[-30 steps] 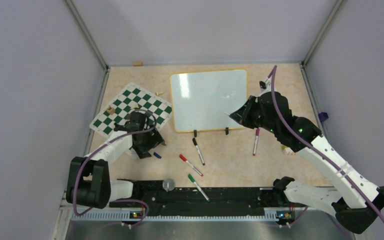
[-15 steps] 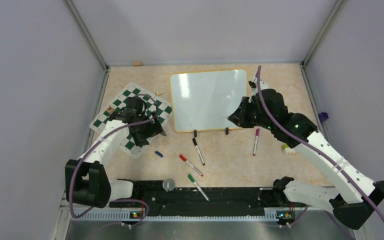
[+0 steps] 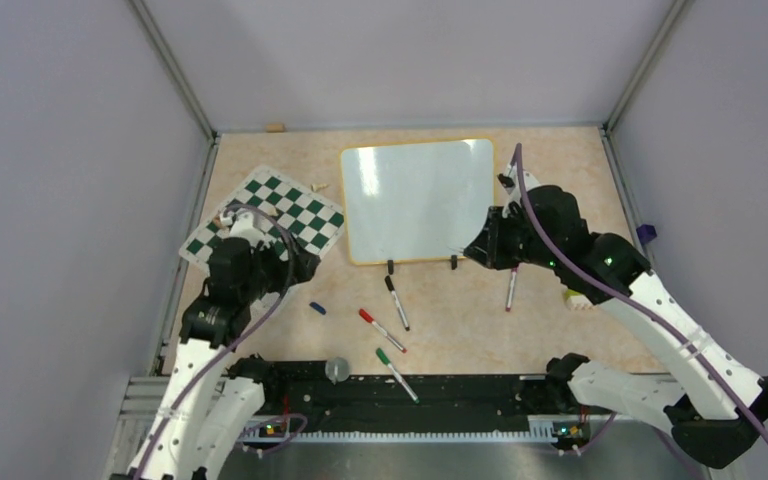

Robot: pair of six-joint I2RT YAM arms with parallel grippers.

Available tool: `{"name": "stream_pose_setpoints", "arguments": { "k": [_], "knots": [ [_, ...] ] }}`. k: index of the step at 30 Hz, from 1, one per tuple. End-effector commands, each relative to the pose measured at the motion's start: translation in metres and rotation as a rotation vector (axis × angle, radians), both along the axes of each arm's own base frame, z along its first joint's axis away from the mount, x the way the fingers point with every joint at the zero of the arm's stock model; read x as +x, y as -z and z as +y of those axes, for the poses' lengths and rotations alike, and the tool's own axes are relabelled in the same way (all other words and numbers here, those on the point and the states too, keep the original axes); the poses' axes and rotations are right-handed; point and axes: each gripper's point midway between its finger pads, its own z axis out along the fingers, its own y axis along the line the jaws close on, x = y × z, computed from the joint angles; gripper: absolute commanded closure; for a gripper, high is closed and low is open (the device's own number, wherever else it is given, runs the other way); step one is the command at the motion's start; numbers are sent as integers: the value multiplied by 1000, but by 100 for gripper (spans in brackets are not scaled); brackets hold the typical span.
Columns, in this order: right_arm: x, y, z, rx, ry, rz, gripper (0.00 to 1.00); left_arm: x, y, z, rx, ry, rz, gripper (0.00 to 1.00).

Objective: Write a sentence on the whiteboard
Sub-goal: Place the pen cap at the center of the board, then adjust the whiteboard at the center of the board.

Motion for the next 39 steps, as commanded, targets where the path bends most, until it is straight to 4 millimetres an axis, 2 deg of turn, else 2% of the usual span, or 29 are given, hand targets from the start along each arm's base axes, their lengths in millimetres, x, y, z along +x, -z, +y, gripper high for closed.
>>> {"name": "stream_pose_setpoints", "arguments": {
  "k": [1, 3, 5, 9, 11, 13, 16, 18, 19, 21, 23, 26, 28, 34, 39],
  "knots": [
    [-3, -10, -4, 16, -8, -30, 100, 19, -20, 40, 39, -252, -170, 1],
    [0, -13, -2, 14, -14, -41, 100, 22, -31, 37, 36, -225, -227, 1],
    [6, -16, 0, 8, -17, -59, 100, 28, -40, 16, 24, -86, -288, 2],
    [23, -28, 9, 17, 4, -87, 100, 41, -33, -25, -18, 171, -250, 1],
    [30, -33, 13, 22, 10, -92, 100, 45, -31, -44, -69, 279, -215, 9],
    [35, -33, 18, 21, 8, -94, 100, 47, -30, -54, -100, 340, -207, 19],
    [42, -28, 21, 15, 14, -85, 100, 53, -20, -51, -124, 298, -200, 21],
    [47, -31, 23, 23, 19, -84, 100, 43, -27, -60, -169, 385, -258, 2],
    [49, -33, 26, 27, 10, -90, 100, 42, -34, -62, -182, 398, -305, 1],
    [52, -35, 30, 27, -6, -105, 100, 41, -33, -60, -158, 399, -316, 1],
    [58, -34, 31, 17, -11, -111, 100, 39, -23, -60, -136, 430, -268, 1],
    [65, -35, 35, 13, -21, -116, 100, 31, -27, -78, -213, 594, -224, 1],
    [69, -36, 35, 7, -26, -120, 100, 31, -30, -84, -235, 657, -181, 1],
    [78, -47, 34, 21, -13, -137, 100, 45, -35, -84, -266, 646, -231, 1],
    [77, -47, 26, 24, 17, -156, 100, 59, -30, -69, -218, 556, -268, 1]
  ]
}}
